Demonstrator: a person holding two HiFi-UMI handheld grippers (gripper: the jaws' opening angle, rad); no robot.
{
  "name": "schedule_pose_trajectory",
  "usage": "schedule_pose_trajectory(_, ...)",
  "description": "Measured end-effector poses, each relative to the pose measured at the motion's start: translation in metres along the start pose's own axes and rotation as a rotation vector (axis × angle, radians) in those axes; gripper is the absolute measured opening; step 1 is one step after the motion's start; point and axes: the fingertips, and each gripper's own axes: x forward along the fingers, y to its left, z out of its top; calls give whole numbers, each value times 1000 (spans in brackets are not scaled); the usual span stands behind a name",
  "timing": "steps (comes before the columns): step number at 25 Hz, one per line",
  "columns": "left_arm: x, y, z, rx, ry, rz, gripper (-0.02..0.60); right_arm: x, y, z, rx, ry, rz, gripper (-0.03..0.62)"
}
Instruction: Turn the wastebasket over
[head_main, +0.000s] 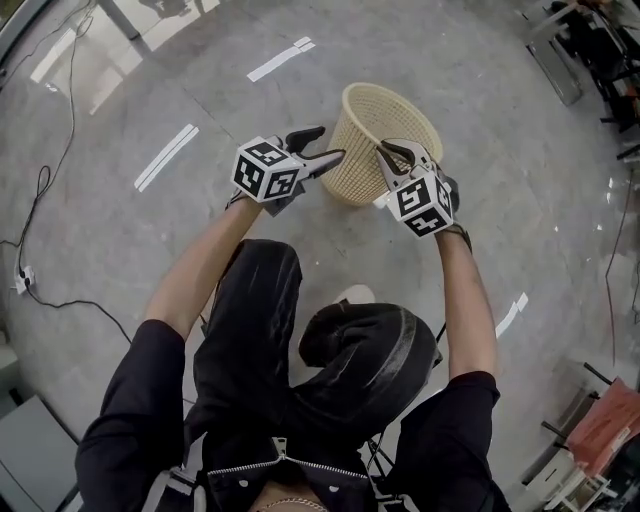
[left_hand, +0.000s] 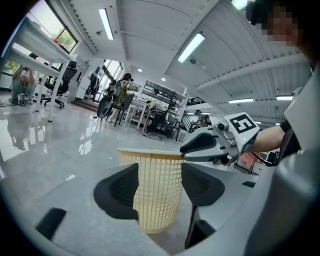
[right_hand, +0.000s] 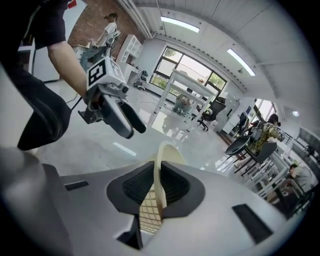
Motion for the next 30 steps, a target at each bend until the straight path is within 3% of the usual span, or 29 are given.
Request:
schedule_pose_trajectory(3, 1, 4, 0, -22, 14, 10, 238, -3, 28, 6, -5, -8, 65, 43)
schedule_pose_trajectory(12, -5, 7, -19, -262, 15, -5, 239, -5, 74, 15, -27, -32, 152, 46)
schedule_pose_trajectory(16, -10, 6, -23, -175, 21, 11, 238, -6, 86, 19, 21, -61, 180, 48)
schedule_pose_trajectory(17, -11, 6, -24, -147, 27, 14, 238, -8, 87, 23, 68, -86, 193, 48)
schedule_pose_trajectory(19, -14, 5, -27, -109, 41, 16, 238, -18, 81, 33, 260, -171, 218, 48)
schedule_pose_trajectory(21, -17, 6, -29, -78, 52, 21, 238, -27, 53, 32, 459, -236, 157, 48)
schedule_pose_trajectory(23, -21, 9, -31, -55, 61, 33, 238, -32, 12, 3, 575, -218, -4, 48)
schedule_pose_trajectory(27, -23, 12, -33, -57, 68, 45, 235, -45, -41, -102, 774, -16, -276, 58)
schedule_pose_trajectory(30, -24, 12, -36, -61, 67, 47, 232, -47, -36, -159, 882, 116, -326, 85)
